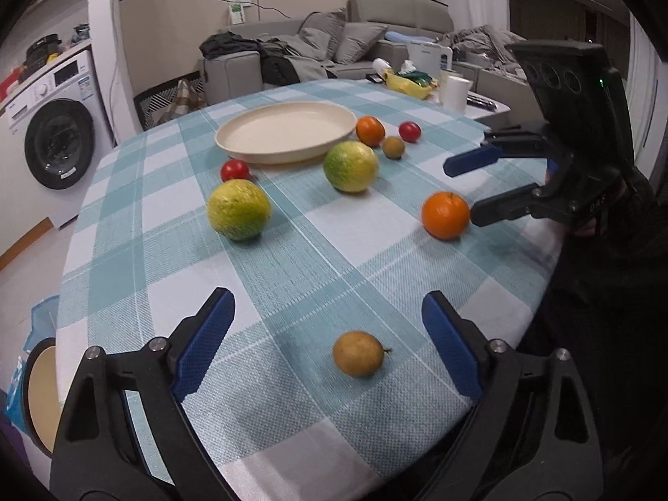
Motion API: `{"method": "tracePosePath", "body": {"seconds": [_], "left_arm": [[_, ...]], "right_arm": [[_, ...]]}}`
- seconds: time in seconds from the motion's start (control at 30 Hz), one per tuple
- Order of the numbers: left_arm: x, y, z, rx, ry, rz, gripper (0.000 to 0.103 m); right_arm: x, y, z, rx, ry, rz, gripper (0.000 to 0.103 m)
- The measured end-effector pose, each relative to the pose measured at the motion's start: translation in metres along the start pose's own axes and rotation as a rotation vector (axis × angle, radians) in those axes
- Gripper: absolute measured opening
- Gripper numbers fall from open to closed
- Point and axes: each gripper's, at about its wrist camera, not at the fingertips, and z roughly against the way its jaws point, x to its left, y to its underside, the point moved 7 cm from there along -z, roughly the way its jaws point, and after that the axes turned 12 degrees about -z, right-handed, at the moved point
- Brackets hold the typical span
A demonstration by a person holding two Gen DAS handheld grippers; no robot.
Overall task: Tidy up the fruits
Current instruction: 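Grasp the small brown fruit with the left gripper while the right gripper grasps the orange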
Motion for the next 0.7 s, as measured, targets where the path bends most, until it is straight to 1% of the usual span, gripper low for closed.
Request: {"method": "tracePosePath", "body": {"seconds": [0.13,0.2,0.33,0.53,0.7], "left_arm": [[-0.006,0.005,-0.003,0.011,0.045,-0.013,0.087],[-0.007,0.007,-0.005,0.019,0.060,-0.017,0.081],[-0.009,0.013,-0.009,0.052,0.072,-0.033,0.072],[-0.009,0.020,-0.013,0.078,0.118,-0.024,0.056],[-0.013,0.022,-0.013,0.082,0.142,-0.041,0.029]], "right_arm": [[0.003,0.002,-0.002,0.011,0.000,0.015,0.072],[0.004,0.003,-0.004,0.016,-0.001,0.018,0.070],[0.004,0.006,-0.007,0.035,-0.002,0.022,0.059],[0.006,0.009,-0.007,0.046,-0.002,0.028,0.058],[0.007,0.011,-0.009,0.055,0.002,0.033,0.058]]}}
